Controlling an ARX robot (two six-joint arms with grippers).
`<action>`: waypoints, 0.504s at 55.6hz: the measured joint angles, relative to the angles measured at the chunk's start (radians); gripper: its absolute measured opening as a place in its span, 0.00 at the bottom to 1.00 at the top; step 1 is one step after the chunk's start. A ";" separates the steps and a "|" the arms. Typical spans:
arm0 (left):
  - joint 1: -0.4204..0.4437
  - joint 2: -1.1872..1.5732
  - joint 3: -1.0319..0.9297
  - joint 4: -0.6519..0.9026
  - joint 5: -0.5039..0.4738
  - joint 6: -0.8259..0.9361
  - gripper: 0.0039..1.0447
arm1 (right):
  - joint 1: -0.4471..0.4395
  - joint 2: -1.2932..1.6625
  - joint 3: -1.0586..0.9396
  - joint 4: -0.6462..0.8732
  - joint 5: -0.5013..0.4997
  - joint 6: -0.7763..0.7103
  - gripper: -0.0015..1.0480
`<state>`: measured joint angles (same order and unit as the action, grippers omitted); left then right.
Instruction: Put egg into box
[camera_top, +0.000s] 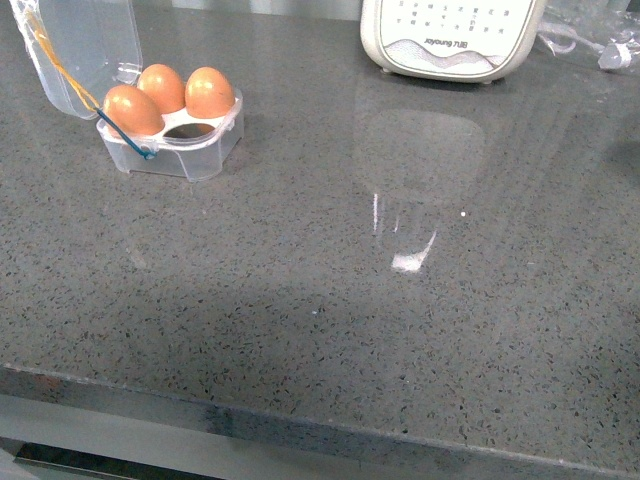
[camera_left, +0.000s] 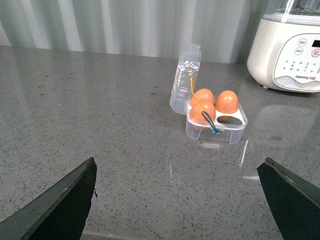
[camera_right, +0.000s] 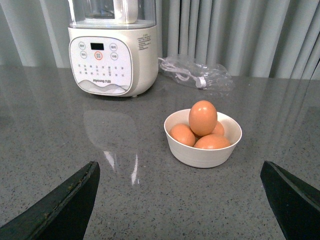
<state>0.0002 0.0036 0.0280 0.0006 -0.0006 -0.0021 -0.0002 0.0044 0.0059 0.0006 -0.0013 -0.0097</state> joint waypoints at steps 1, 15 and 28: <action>0.000 0.000 0.000 0.000 0.000 0.000 0.94 | 0.000 0.000 0.000 0.000 0.000 0.000 0.93; 0.000 0.000 0.000 0.000 0.000 0.000 0.94 | 0.000 0.000 0.000 0.000 0.000 0.000 0.93; 0.000 0.000 0.000 0.000 0.000 0.000 0.94 | 0.000 0.000 0.000 0.000 0.000 0.000 0.93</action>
<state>0.0002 0.0036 0.0280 0.0006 -0.0006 -0.0021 -0.0002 0.0044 0.0059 0.0006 -0.0013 -0.0097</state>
